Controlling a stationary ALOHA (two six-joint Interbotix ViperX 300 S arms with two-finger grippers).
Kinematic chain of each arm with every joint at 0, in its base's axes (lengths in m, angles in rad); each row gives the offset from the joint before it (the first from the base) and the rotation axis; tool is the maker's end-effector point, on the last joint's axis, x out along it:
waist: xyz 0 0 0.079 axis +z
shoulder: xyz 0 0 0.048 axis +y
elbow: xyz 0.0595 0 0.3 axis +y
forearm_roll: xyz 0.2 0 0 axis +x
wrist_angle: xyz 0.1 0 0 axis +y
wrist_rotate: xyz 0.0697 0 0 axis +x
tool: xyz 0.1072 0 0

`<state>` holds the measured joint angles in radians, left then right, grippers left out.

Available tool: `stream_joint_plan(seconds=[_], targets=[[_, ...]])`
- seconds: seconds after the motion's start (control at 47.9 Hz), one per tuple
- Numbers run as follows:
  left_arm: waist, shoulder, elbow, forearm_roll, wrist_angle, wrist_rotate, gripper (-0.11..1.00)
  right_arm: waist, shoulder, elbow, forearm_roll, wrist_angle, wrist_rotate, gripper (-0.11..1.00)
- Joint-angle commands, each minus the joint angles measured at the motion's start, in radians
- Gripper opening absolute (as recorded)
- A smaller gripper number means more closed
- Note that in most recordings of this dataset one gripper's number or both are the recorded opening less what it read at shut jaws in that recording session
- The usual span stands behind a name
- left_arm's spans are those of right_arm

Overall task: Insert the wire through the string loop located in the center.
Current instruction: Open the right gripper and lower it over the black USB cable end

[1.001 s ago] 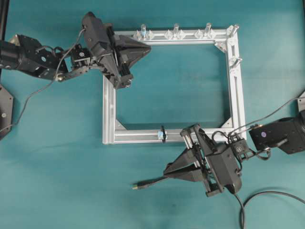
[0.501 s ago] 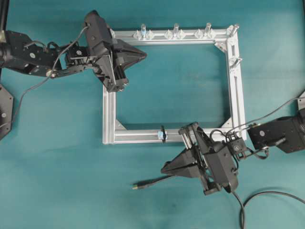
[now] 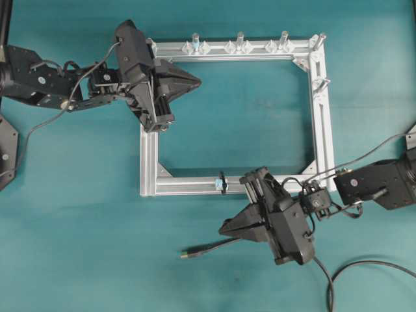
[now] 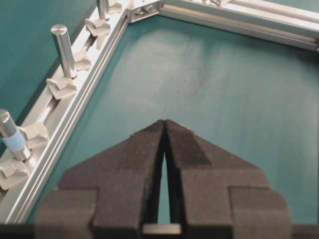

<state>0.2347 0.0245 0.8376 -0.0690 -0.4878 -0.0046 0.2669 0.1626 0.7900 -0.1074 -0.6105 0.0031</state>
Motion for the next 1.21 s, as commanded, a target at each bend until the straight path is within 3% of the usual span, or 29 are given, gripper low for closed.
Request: stream_joint_plan(seconds=[0.0,0.125,0.292,1.189], targets=[[-0.009,-0.026,-0.008,0.005,-0.005,-0.002,0.00,0.002,-0.015,-0.017,-0.002,-0.002,0.002,0.00],[-0.012,-0.026,-0.008,0.003,-0.003,-0.002,0.00,0.002,-0.014,-0.018,-0.002,-0.002,0.002,0.02],[-0.014,-0.028,-0.006,0.003,-0.005,-0.002,0.00,0.002,-0.014,-0.018,0.008,0.005,0.015,0.37],[-0.015,-0.026,-0.006,0.003,0.026,-0.003,0.00,0.014,0.080,-0.063,0.006,-0.005,0.087,0.40]])
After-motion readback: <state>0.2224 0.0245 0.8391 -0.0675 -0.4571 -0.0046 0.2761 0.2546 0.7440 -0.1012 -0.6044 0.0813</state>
